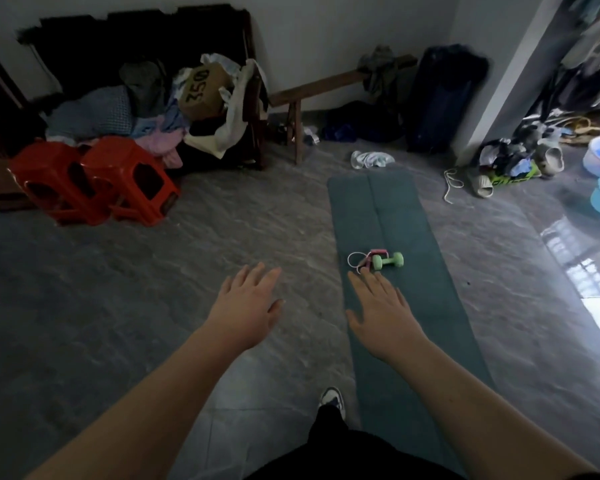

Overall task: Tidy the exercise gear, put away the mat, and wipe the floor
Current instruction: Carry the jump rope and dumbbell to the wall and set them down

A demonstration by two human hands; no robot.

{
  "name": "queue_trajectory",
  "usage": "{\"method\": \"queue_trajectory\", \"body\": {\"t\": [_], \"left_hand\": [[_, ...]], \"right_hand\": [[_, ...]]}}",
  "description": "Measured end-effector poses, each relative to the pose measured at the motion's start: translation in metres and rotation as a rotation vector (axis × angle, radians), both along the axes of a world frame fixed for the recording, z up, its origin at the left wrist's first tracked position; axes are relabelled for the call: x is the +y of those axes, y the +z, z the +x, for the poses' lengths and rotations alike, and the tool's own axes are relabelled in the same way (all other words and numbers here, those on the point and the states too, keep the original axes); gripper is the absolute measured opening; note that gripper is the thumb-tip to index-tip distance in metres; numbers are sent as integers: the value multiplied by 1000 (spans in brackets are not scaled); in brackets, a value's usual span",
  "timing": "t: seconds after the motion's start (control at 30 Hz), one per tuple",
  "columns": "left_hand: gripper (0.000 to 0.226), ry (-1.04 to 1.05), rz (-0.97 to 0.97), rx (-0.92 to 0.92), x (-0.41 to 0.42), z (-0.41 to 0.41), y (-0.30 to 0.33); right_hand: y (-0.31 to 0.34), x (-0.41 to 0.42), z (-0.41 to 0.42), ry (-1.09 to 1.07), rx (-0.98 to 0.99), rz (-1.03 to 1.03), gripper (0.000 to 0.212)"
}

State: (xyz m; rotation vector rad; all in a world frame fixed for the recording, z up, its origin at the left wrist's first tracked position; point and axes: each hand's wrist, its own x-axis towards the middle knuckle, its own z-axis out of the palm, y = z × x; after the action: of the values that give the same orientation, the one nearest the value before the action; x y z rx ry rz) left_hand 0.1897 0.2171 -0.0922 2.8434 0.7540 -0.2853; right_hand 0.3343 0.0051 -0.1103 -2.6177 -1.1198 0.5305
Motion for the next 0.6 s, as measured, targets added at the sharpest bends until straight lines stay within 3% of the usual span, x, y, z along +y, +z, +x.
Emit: {"method": "queue_trajectory", "body": {"t": [0.33,0.4,0.6], "left_hand": [[67,49,-48,10,131,119,-11],[67,21,-66,1,156,149,-14],[64,-121,-68,-8,246,244,-28]], "right_hand": [[-3,124,115,29,-49,-50,72],[-7,144,132,10,-42,-65,77],[-25,216,193,-148,-13,-109,68]]}}
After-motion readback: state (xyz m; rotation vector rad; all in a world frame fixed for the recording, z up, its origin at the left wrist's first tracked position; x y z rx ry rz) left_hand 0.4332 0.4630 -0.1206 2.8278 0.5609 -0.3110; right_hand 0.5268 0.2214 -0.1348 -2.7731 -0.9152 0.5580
